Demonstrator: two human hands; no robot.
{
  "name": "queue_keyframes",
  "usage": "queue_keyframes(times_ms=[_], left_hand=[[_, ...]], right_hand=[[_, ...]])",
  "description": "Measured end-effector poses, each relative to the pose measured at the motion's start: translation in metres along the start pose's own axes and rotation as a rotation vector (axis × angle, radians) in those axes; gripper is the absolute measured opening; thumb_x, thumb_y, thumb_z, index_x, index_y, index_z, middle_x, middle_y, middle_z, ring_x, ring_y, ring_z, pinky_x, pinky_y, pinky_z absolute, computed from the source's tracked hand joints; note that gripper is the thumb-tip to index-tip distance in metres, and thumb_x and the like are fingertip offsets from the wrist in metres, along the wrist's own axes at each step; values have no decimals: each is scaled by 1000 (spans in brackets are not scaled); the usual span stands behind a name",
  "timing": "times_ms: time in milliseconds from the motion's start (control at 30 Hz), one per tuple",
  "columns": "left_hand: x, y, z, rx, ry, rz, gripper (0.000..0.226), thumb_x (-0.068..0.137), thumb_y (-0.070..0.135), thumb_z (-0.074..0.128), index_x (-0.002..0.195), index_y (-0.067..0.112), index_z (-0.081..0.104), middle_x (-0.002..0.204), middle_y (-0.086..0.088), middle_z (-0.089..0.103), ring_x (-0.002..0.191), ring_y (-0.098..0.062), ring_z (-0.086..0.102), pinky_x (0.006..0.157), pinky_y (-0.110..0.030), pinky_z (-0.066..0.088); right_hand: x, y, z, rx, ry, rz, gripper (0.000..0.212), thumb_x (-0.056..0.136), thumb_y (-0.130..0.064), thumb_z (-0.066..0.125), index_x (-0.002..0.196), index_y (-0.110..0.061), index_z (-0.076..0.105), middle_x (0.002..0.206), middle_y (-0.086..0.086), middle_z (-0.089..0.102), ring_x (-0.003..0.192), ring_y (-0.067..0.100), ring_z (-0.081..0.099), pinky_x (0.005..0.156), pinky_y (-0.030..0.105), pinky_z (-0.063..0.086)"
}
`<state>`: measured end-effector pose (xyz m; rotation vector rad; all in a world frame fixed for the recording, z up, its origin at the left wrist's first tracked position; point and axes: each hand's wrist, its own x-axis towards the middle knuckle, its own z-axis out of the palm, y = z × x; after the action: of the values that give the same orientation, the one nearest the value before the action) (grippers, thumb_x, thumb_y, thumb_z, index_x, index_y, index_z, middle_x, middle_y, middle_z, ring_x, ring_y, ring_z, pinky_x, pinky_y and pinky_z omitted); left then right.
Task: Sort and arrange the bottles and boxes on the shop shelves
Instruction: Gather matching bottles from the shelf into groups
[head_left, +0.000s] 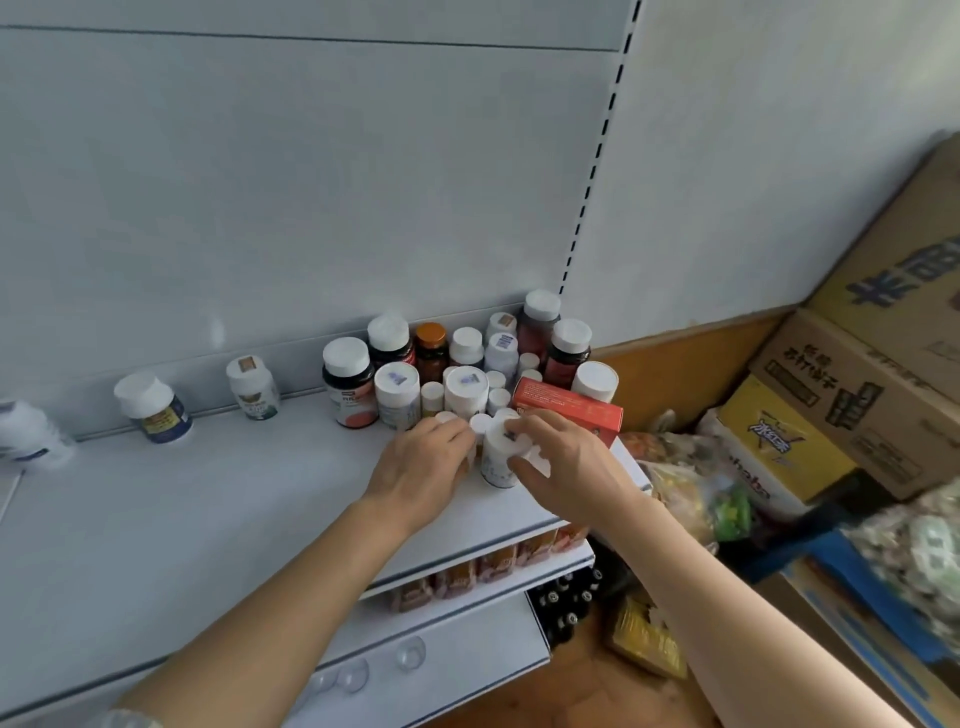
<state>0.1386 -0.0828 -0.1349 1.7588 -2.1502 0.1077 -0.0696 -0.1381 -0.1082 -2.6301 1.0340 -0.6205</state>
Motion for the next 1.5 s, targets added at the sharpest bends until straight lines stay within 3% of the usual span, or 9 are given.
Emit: queue_keyframes(times_ms=[100,233,400,500,600,1067,1167,1267,1500], left_hand=[[-2,-1,-3,-17,-4,18,13,83,15,67,94,18,62,98,4,62,84,-22,58,55,-35,49],[-1,-3,-17,-294,-54,-93,15,88,27,65,101,20,64,103,8,60,95,-17,57,71,-40,52],[1,-2,-51,-674,-29,-281,19,90,28,68,109,25,67,106,15,58,92,-2,61,77,-22,53],[-2,-6,-62,-814,-18,-317,16,89,27,71,105,26,69,103,12,63,89,-7,65,75,-31,59],[-9,-8,-70,-914,8,-362,16,90,25,69,106,27,70,102,6,68,86,-9,68,70,-33,61],[-73,-31,-117,-858,217,-684,19,88,19,72,104,30,70,99,6,73,90,-9,70,81,-38,60],[-103,-41,-126,-766,236,-776,21,85,22,74,105,28,70,98,7,73,89,-8,70,85,-40,58],[-137,-56,-140,-700,265,-850,21,84,24,74,105,29,70,98,10,73,90,-8,69,86,-41,58],[-217,-95,-185,-634,382,-940,19,86,26,73,104,28,70,93,11,73,82,-5,70,83,-38,58]], right_hand=[[-2,-5,-1,16,-4,22,36,88,-30,66,121,-16,62,116,1,64,91,24,64,69,41,56],[-4,-16,-9,135,24,74,35,90,-30,67,123,-19,62,116,-2,63,93,18,63,78,37,55],[6,-34,-31,299,53,224,33,90,-40,67,121,-30,65,112,-12,59,91,3,64,80,25,57],[13,-44,-39,370,68,269,32,89,-37,68,120,-29,66,110,-13,58,93,-9,59,75,13,54],[17,-52,-41,398,60,264,31,90,-39,67,120,-31,66,109,-11,58,92,-3,60,75,17,56],[66,-104,-7,483,-54,8,32,90,-43,64,121,-34,65,114,-12,61,96,5,63,84,32,57],[75,-129,10,512,-95,-75,32,89,-39,66,120,-30,66,110,-11,60,95,9,63,83,27,56],[81,-164,27,550,-145,-166,32,87,-33,71,118,-26,69,106,-13,60,89,4,63,76,8,49],[93,-259,60,577,-203,-278,30,87,-34,70,117,-29,68,109,-14,61,91,5,64,77,11,51]])
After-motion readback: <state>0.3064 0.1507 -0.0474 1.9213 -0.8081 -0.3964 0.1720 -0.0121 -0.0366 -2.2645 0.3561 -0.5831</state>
